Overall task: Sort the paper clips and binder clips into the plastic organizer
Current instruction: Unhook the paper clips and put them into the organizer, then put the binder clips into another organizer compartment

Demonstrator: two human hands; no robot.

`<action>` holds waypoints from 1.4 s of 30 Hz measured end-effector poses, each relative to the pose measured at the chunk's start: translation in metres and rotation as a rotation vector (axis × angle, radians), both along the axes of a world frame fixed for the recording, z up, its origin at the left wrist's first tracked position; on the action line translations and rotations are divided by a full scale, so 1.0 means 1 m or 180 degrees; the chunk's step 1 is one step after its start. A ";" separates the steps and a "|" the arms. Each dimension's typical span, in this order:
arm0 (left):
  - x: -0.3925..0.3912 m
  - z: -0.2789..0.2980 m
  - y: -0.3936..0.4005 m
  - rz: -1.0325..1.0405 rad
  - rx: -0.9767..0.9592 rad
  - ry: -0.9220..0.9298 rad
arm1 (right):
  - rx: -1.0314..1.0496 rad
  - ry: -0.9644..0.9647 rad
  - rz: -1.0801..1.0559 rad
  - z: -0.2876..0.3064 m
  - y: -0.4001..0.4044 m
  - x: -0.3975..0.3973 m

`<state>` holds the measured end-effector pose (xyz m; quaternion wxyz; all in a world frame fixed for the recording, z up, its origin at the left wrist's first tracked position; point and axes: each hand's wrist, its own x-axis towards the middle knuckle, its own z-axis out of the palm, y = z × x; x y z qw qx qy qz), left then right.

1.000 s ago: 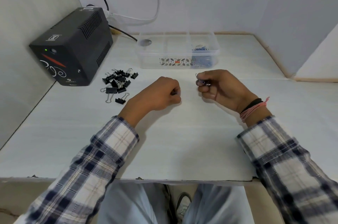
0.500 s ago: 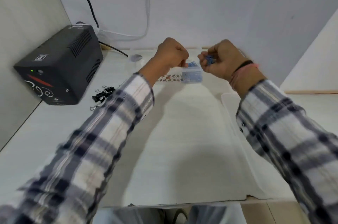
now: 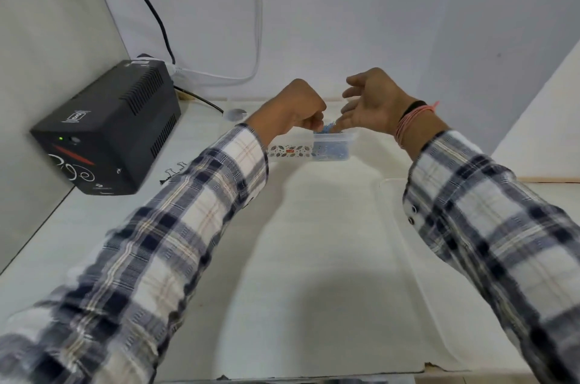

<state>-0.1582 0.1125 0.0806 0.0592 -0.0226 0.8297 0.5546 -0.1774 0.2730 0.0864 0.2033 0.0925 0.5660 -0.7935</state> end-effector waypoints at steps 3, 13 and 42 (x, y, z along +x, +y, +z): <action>0.007 -0.002 -0.009 0.0128 -0.0168 0.0164 | 0.0552 0.0342 -0.0183 -0.003 0.003 0.011; 0.049 -0.034 -0.047 0.0914 -0.0499 0.1162 | 0.2345 0.1567 -0.1244 -0.057 0.019 0.017; 0.125 -0.092 -0.094 0.1935 0.1275 0.0867 | 0.1926 0.1104 -0.1250 -0.094 0.022 0.082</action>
